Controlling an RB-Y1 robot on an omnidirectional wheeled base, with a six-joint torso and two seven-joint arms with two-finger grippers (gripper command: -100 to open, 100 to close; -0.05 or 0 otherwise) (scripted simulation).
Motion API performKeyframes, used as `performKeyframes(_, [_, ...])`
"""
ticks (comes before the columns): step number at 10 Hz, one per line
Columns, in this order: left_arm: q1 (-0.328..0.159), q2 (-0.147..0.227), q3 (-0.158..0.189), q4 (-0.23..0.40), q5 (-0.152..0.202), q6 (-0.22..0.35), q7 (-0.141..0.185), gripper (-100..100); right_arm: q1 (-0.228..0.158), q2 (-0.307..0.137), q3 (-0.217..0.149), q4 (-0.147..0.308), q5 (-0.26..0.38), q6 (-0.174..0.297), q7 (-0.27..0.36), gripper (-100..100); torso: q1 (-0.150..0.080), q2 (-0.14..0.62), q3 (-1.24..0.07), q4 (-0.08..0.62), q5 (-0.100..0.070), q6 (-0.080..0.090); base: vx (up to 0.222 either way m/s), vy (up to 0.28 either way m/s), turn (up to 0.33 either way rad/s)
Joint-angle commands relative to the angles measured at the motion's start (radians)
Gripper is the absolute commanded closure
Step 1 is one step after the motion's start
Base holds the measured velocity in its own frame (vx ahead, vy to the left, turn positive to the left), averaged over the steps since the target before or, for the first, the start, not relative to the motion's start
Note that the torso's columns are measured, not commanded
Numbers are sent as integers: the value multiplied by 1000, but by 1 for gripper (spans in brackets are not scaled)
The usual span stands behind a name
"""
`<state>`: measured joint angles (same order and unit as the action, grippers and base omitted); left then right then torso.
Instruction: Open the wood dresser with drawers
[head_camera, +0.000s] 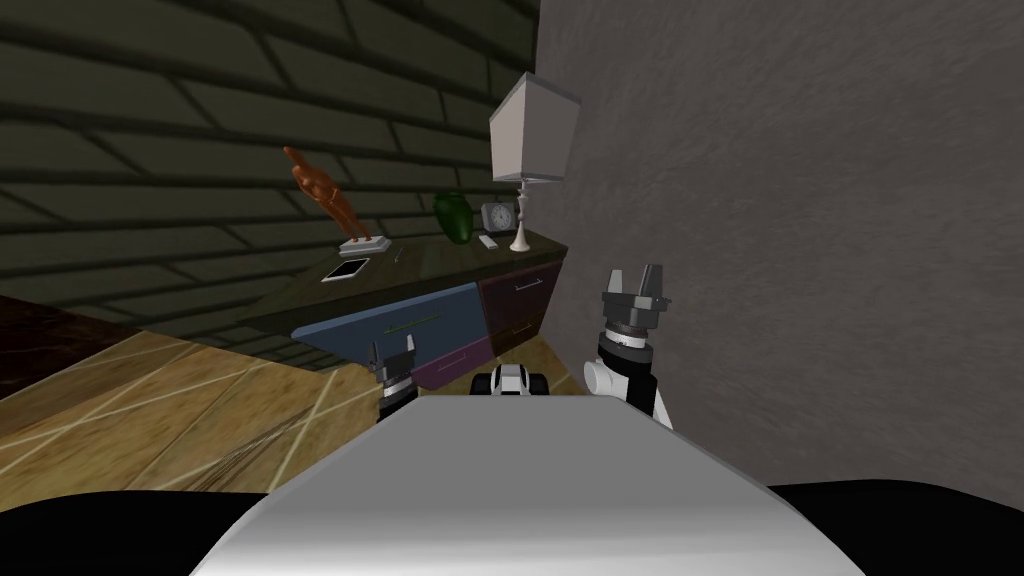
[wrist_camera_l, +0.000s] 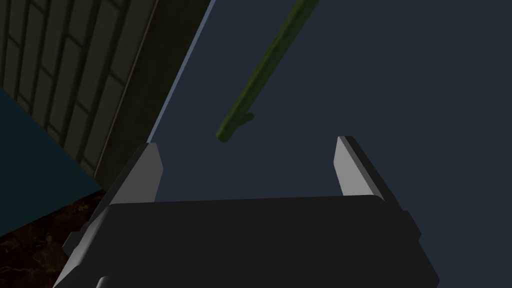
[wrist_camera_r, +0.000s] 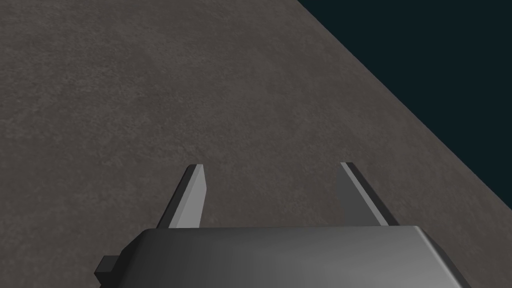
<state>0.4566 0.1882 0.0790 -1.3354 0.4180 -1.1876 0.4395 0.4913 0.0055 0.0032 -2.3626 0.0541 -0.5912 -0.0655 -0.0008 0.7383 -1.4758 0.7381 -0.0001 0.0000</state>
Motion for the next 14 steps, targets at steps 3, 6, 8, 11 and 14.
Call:
performKeyframes(3, [7,31,21,-57,22,59,5,-100,0,0,0,0,0,0,0,0,3,0,0,0,1,0,31,-23,12])
performKeyframes(6, [7,39,27,-73,28,76,5,-100,0,0,0,0,0,0,0,0,1,0,0,0,0,0,21,-14,9])
performKeyframes(8, [5,22,15,-40,16,42,4,100,0,0,0,0,0,0,0,0,2,1,1,0,1,0,-32,24,1])
performKeyframes(11, [-1,11,7,-9,8,14,4,100,0,0,0,0,0,0,0,0,2,-3,-2,-1,1,0,-32,18,-25])
performKeyframes(14, [3,30,24,-60,24,67,0,-100,0,0,0,0,0,0,0,0,-5,-2,-1,-1,-2,0,27,-98,21])
